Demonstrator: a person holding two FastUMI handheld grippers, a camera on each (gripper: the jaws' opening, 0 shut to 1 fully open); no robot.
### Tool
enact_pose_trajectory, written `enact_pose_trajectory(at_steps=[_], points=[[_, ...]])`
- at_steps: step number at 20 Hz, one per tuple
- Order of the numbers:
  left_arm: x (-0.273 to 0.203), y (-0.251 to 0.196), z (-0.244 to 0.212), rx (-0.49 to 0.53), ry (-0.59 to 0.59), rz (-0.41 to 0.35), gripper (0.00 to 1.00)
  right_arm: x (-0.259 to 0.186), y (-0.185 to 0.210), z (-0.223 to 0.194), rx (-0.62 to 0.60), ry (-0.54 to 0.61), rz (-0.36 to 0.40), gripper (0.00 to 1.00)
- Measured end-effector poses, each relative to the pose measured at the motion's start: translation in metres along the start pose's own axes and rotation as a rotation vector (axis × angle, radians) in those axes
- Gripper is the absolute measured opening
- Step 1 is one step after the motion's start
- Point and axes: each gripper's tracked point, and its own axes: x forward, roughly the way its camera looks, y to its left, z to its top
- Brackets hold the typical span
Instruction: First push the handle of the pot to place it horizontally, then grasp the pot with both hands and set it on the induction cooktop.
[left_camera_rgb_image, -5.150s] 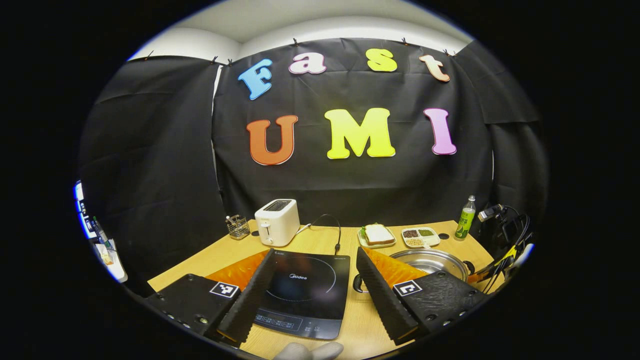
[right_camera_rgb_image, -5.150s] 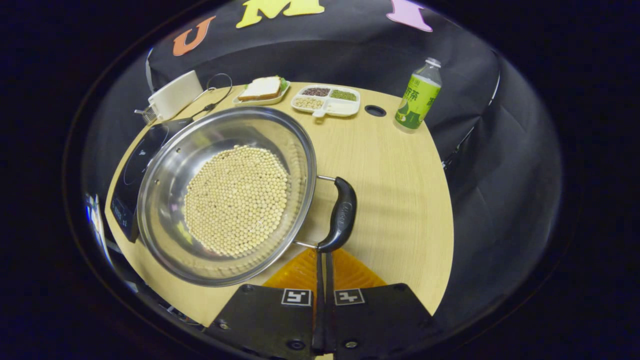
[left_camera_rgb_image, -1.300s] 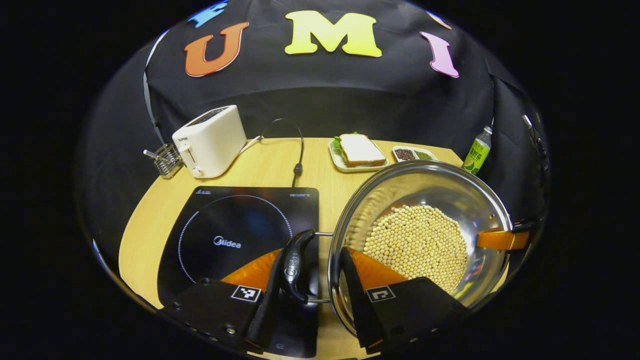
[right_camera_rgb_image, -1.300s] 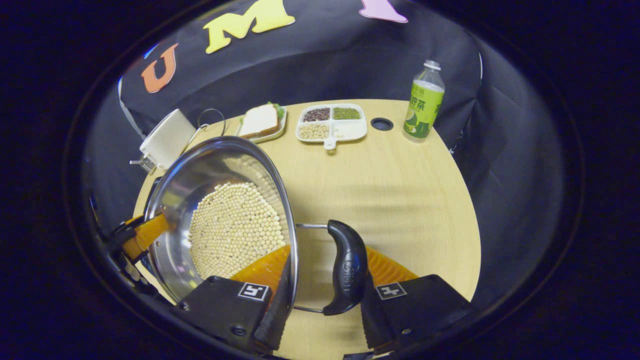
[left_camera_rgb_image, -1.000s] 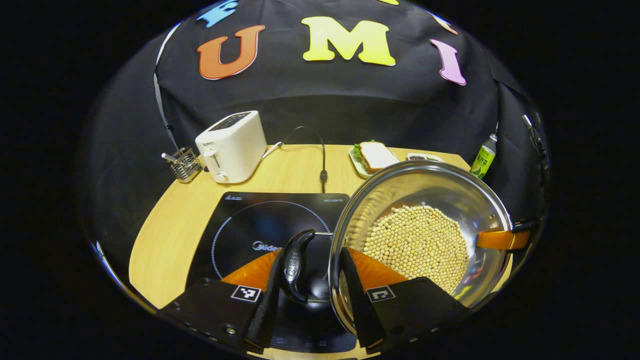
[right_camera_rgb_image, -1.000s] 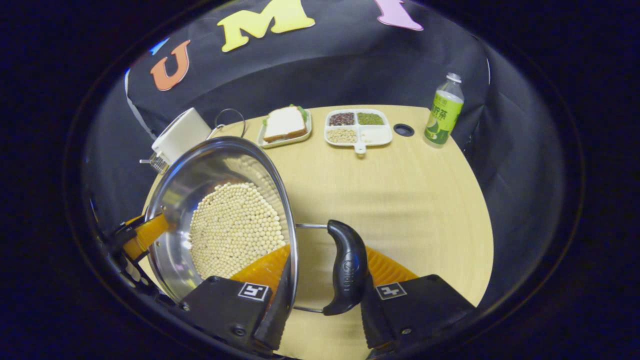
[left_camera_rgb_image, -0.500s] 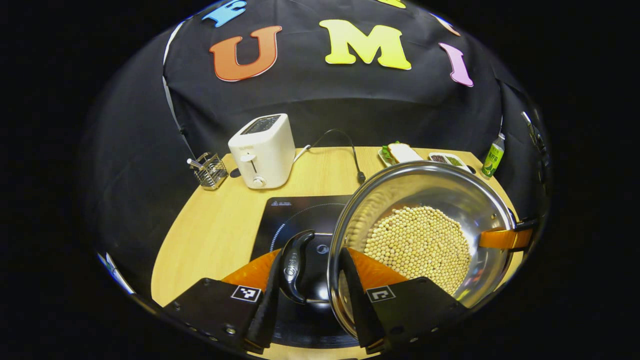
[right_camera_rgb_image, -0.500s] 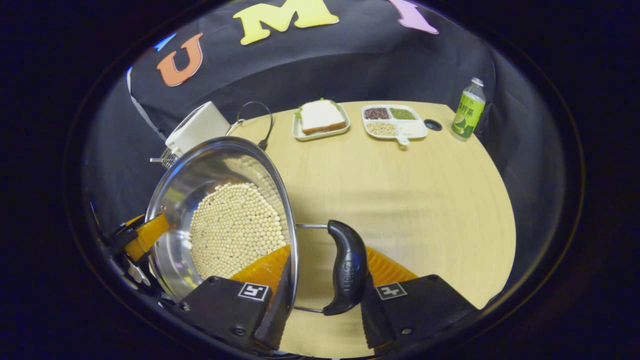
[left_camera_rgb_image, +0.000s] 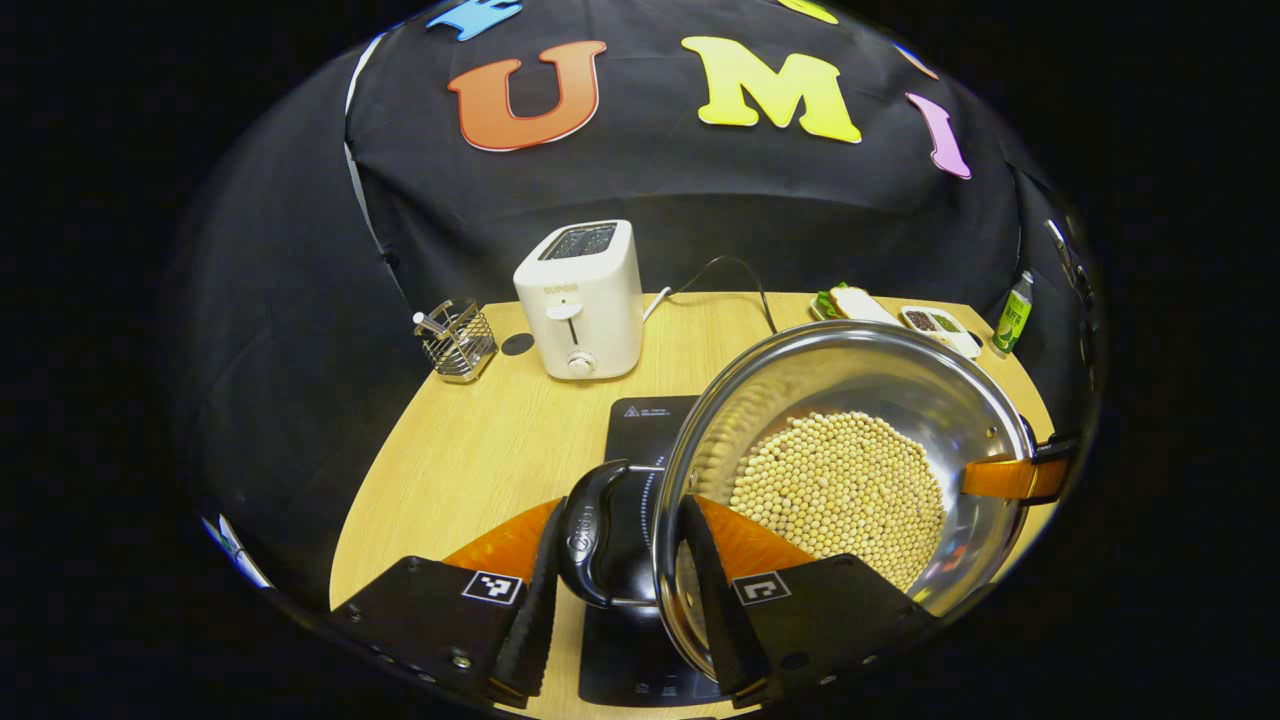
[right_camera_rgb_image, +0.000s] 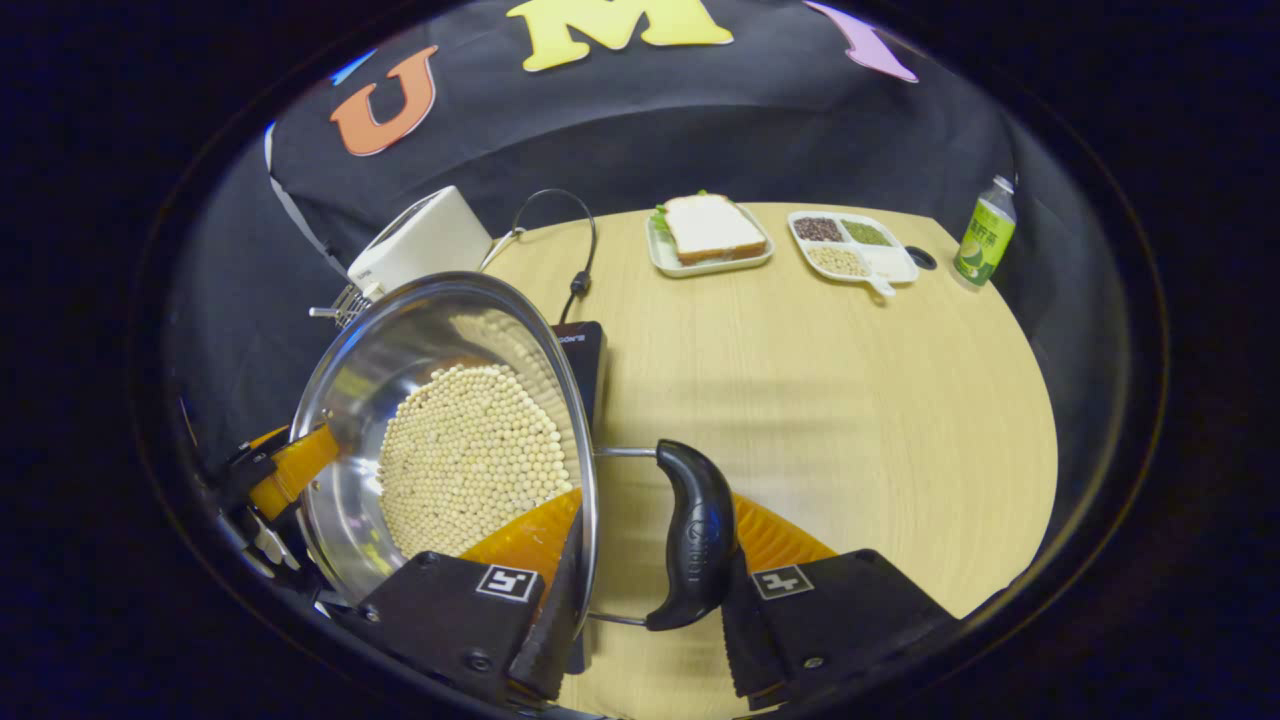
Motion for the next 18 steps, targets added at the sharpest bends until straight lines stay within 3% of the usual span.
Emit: enact_pose_trajectory(at_steps=[9, 12, 13, 14, 18], points=[[0.029, 0.033, -0.007, 0.009, 0.036, 0.016, 0.61, 0.025, 0.034, -0.003, 0.019, 0.035, -0.025, 0.61], [0.031, 0.032, -0.006, 0.062, 0.011, 0.014, 0.62, 0.028, 0.035, -0.007, 0.018, 0.027, -0.031, 0.61], [0.032, 0.034, -0.010, 0.071, 0.013, 0.018, 0.72, 0.027, 0.033, -0.007, 0.003, 0.017, -0.033, 0.63], [0.032, 0.033, -0.008, 0.069, -0.007, 0.021, 0.64, 0.028, 0.033, -0.008, 0.013, 0.011, -0.035, 0.65], [0.033, 0.033, -0.008, 0.076, -0.046, 0.025, 0.65, 0.029, 0.032, -0.006, 0.008, 0.000, -0.037, 0.66]])
